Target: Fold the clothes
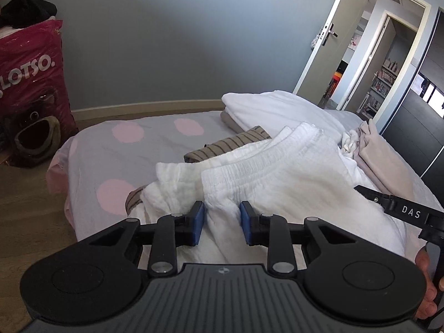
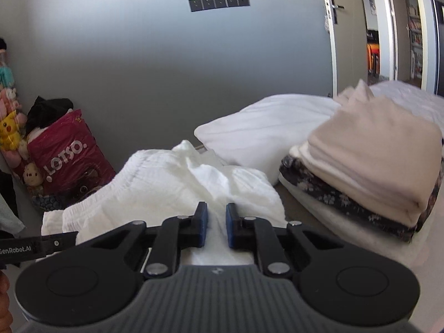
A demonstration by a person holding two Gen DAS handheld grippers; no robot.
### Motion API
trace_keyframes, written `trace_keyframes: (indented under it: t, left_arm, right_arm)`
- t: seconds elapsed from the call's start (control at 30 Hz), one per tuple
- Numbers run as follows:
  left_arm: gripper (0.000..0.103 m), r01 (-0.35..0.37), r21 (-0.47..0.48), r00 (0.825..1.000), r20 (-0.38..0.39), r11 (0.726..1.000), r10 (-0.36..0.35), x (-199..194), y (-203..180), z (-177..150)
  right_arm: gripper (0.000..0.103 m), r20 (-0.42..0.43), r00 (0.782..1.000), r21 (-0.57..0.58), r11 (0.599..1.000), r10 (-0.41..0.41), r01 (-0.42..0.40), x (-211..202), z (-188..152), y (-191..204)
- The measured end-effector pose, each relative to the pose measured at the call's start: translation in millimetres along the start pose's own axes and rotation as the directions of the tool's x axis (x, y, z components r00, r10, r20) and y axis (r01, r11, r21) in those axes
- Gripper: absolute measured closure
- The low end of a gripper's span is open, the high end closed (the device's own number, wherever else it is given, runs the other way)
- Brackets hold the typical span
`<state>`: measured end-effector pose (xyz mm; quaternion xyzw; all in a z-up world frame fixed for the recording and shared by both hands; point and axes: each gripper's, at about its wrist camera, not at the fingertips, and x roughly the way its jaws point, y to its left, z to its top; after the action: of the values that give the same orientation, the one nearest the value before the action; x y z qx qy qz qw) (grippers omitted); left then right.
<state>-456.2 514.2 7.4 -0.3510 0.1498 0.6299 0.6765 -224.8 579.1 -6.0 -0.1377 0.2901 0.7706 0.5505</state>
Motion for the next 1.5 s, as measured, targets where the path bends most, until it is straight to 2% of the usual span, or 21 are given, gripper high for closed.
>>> trace_keyframes:
  t: [0.1,0.17,0.3,0.37,0.43,0.47,0.57,0.73,0.87,0.93,0.97,1.07,1.17,1.23,1.5]
  left_arm:
    - [0.077,0.002,0.036,1.0,0.0,0.999,-0.002,2,-3,-1]
    - [0.077,-0.007,0.046,1.0,0.005,0.999,0.006,0,-6,-1]
    - [0.077,-0.029,0.058,0.998,0.064,0.998,0.026,-19,-14,0]
    - [0.077,-0.023,0.077,0.996,0.084,0.997,0.017,-35,-21,-1]
    - [0.076,-0.014,0.096,0.995,0.099,0.995,0.004,-51,-29,-1]
    - [0.076,-0.01,0.11,0.994,0.108,0.994,-0.002,-61,-33,-2]
    - [0.058,-0.025,0.173,0.987,0.159,0.985,-0.003,-92,-47,-8]
    - [0.031,-0.08,0.237,0.977,0.213,0.968,0.029,-137,-69,-14]
    - [0.028,-0.131,0.259,0.964,0.259,0.957,0.062,-168,-82,-20]
    - [0.027,-0.164,0.269,0.952,0.297,0.949,0.081,-181,-86,-26]
    - [0.027,-0.18,0.286,0.947,0.311,0.941,0.087,-186,-89,-31]
    - [0.026,-0.19,0.333,0.949,0.305,0.924,0.086,-196,-95,-41]
    - [0.026,-0.162,0.349,0.961,0.266,0.923,0.069,-203,-96,-50]
    - [0.026,-0.139,0.348,0.97,0.236,0.927,0.057,-208,-95,-56]
    - [0.026,-0.113,0.357,0.981,0.187,0.927,0.047,-219,-90,-72]
  right_arm:
    - [0.088,-0.006,0.999,0.157,0.987,0.039,-0.038,10,-11,-29]
    - [0.088,-0.007,0.998,0.191,0.98,0.057,-0.055,10,-10,-33]
    - [0.086,-0.021,0.998,0.19,0.981,0.051,-0.046,1,3,-25]
    - [0.079,-0.004,0.998,0.21,0.976,0.055,-0.053,-14,9,-22]
    - [0.07,0.016,0.999,0.18,0.983,0.043,-0.045,-33,13,-14]
    - [0.068,0.022,0.999,0.154,0.987,0.033,-0.037,-43,14,-9]
    - [0.064,0.04,0.999,0.081,0.997,-0.001,-0.003,-77,12,9]
    - [0.057,0.049,0.999,0.062,0.998,0.008,-0.011,-132,3,30]
    - [0.054,0.055,0.998,0.048,0.998,-0.031,0.028,-174,-7,53]
    - [0.045,0.068,0.997,0.027,0.999,-0.046,0.044,-195,-14,65]
    - [0.043,0.081,0.995,0.011,0.998,-0.06,0.06,-205,-19,72]
    - [0.036,0.115,0.988,-0.059,0.992,-0.104,0.112,-234,-37,92]
    - [0.034,0.105,0.981,-0.068,0.983,-0.164,0.172,-253,-56,105]
    - [0.029,0.091,0.978,-0.048,0.98,-0.189,0.194,-262,-67,109]
    - [0.027,0.098,0.97,0.059,0.975,-0.22,0.215,-294,-109,118]
